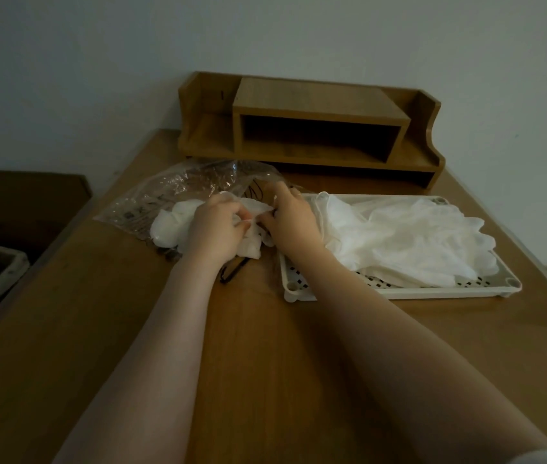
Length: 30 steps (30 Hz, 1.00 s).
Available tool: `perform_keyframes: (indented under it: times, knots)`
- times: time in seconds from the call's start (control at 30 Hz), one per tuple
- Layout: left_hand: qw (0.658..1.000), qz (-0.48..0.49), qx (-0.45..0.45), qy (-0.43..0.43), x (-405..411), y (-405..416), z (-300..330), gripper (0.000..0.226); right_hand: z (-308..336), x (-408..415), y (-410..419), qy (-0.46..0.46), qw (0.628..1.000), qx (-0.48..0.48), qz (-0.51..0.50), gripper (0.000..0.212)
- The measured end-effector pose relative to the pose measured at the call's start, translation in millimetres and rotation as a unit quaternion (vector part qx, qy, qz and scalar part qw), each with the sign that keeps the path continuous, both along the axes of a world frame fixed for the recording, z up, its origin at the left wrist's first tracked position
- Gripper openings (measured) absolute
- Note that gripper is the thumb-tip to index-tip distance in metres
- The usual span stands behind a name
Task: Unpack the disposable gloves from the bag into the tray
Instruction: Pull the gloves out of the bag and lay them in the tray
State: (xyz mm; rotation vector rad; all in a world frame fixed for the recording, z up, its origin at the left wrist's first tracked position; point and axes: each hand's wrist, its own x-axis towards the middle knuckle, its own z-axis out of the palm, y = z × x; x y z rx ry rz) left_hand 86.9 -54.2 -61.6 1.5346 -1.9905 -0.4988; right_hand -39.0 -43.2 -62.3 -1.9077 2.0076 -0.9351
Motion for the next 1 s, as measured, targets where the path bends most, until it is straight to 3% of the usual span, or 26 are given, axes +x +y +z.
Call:
perform_keyframes:
  times: [0.13,0.3,0.37,0.43,0.63,0.8,0.9,1.0]
  knots:
    - [1.000,-0.010,-0.002,0.022,0,2,2,0.006,-3,-2,-1,-0.032,0.999,-0.018,0.019,0.027]
    - [0.996,-0.058,-0.045,0.055,-5,7,1,0.020,7,-5,5,-0.213,0.976,-0.053,-0.009,0.021]
    - [0.992,-0.033,-0.096,0.080,-8,9,2,0.018,12,-5,10,-0.284,0.958,-0.045,-0.008,0.020]
    - [0.989,-0.004,-0.107,0.105,-10,10,4,0.032,18,-6,17,-0.341,0.938,-0.056,-0.004,0.021]
    - [0.995,0.036,-0.089,0.000,-8,4,-7,0.034,38,-9,30,-0.443,0.890,-0.110,0.020,0.036]
    - [0.995,0.054,-0.054,-0.060,-5,5,-9,0.033,62,-28,44,-0.555,0.812,-0.180,-0.012,0.039]
    - [0.998,0.041,-0.030,-0.048,-7,7,-7,0.034,73,-47,54,-0.559,0.807,-0.188,-0.035,0.040]
    - [0.997,0.034,-0.072,0.012,-15,14,8,0.033,83,-65,67,-0.590,0.790,-0.164,-0.028,0.029]
